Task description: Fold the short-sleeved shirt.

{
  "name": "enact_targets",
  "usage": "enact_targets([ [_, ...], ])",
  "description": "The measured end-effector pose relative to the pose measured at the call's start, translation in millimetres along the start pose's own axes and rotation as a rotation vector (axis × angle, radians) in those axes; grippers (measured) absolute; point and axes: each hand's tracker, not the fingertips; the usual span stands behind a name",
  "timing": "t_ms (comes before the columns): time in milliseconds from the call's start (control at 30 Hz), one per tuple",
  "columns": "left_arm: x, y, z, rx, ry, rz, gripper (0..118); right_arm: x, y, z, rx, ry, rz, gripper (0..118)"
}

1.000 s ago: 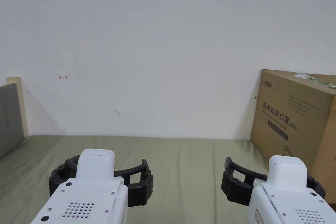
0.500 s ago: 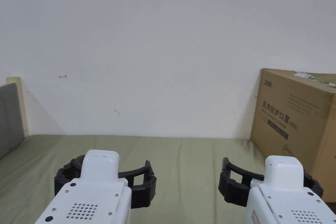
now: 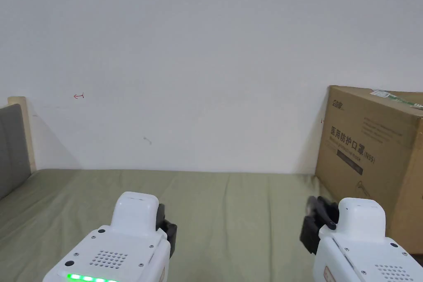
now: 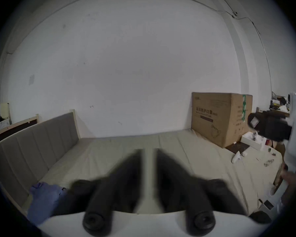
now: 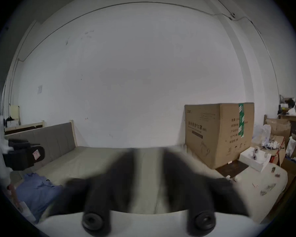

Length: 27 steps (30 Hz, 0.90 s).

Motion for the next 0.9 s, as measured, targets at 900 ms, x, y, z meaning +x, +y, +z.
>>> enact_targets([
  [900, -225.7, -63.9, 140.5, -0.046, 0.579, 0.21, 0, -207.8, -47.3, -43.2, -0.243, 0.616, -0.001, 0],
])
